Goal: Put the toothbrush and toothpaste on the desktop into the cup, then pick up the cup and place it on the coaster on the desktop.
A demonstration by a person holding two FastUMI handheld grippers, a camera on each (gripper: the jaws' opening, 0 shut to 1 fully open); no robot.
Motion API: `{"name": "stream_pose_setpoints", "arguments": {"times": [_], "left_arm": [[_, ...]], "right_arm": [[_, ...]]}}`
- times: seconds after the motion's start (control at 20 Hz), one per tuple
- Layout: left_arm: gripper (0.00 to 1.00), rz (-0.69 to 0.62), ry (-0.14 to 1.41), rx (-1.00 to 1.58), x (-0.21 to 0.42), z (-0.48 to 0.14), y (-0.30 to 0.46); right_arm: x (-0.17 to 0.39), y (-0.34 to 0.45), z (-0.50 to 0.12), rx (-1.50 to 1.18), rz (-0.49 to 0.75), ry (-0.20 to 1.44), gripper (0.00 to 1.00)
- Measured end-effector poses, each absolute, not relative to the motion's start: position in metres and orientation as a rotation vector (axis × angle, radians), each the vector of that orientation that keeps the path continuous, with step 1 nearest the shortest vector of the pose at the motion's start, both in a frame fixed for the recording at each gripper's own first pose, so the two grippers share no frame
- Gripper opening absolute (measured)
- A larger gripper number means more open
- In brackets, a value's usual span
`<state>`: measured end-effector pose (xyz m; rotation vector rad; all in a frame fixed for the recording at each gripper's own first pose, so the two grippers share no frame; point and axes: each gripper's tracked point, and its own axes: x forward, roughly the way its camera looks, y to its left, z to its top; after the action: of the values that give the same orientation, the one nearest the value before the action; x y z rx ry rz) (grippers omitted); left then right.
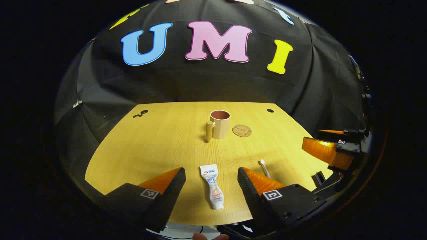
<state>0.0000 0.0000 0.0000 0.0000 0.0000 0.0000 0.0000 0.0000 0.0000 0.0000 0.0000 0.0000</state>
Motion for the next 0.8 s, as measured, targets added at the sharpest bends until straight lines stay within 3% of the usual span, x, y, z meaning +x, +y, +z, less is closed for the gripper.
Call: {"name": "stream_pose_setpoints", "arguments": {"times": [0.8], "left_arm": [[0.97,-0.004,0.059,-0.004,0.004,-0.011,-0.003]], "right_arm": [[0.005,0.003,-0.010,0.006,-0.005,0.036,0.97]]}}
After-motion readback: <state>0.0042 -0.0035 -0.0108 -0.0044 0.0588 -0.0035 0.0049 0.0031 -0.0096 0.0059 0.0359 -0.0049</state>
